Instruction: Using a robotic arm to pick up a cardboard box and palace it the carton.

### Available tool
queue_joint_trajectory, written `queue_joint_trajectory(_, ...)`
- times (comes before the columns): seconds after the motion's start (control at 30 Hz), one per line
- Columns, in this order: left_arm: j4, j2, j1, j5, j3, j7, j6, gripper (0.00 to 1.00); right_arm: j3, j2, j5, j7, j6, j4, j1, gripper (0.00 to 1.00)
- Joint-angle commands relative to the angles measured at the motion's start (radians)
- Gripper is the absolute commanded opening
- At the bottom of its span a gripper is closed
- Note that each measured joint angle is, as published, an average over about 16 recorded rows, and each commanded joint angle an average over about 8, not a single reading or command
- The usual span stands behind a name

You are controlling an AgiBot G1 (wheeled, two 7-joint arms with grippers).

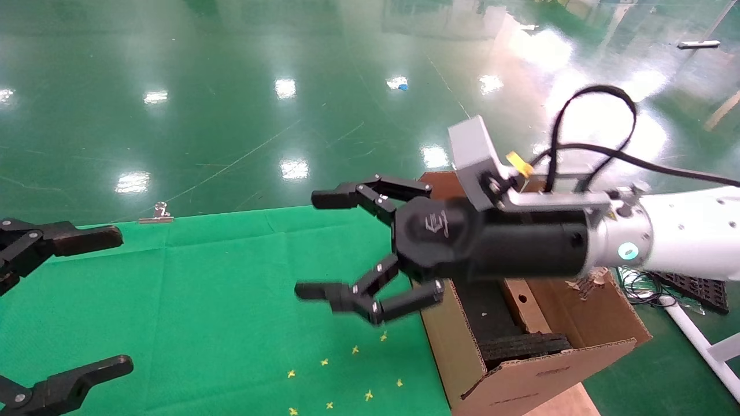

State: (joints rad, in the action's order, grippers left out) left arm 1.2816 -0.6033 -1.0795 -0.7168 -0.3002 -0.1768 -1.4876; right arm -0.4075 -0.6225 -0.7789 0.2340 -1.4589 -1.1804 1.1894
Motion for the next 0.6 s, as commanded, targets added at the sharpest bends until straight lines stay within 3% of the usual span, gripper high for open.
queue_joint_trajectory(0.03, 0.000, 0.000, 0.000, 0.000, 0.000, 0.000, 0.000, 1.00, 0.046, 0.004, 0.017, -0.017, -0.013, -0.037, -0.041, 1.00)
queue_joint_trajectory(0.3, 0.000, 0.000, 0.000, 0.000, 0.000, 0.000, 0.000, 1.00, 0.159, 0.014, 0.061, -0.055, -0.046, -0.129, -0.144, 1.00)
queue_joint_trajectory(0.6, 0.000, 0.000, 0.000, 0.000, 0.000, 0.000, 0.001, 1.00, 0.157, 0.014, 0.061, -0.053, -0.045, -0.126, -0.142, 1.00)
